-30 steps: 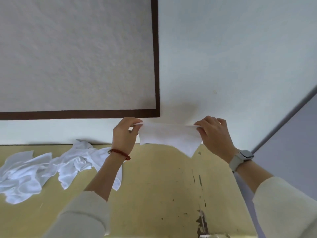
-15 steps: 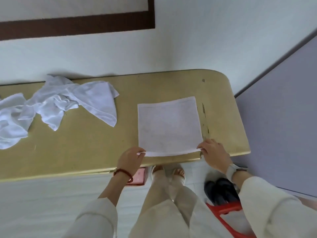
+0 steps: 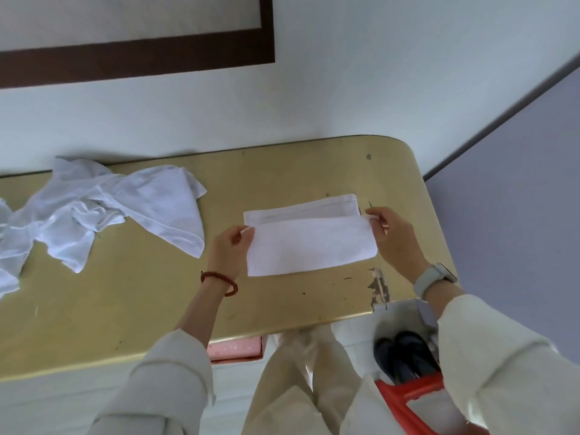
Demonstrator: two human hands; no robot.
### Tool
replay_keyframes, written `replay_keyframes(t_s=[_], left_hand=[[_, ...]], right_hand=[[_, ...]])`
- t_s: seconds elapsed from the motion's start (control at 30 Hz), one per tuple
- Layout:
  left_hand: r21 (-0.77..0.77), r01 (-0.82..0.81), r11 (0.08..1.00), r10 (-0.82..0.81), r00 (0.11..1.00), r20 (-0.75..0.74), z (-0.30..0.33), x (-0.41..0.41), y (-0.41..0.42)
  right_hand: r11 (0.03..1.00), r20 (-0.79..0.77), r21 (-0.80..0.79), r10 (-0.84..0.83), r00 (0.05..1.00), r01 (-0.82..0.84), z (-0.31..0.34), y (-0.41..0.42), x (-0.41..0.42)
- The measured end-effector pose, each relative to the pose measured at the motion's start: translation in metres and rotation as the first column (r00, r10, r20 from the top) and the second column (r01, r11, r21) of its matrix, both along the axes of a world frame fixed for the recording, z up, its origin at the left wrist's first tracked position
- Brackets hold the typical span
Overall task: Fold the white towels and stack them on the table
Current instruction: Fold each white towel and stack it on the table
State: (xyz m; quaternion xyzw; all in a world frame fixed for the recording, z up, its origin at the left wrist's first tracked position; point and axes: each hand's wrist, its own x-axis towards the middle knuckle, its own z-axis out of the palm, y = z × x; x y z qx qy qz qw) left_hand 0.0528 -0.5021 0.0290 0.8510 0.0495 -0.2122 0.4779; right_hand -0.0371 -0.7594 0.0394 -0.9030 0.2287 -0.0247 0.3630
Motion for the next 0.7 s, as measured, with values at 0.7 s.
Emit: replay_keyframes(t_s=[0.7], left_hand=[[0.160, -0.108, 0.981, 0.103, 0.994, 0.039, -0.063, 0.050, -0.009]], right_hand=[[0.992, 0.074, -0.096, -0.080, 0.994, 0.087, -0.087, -0.010, 0.072]])
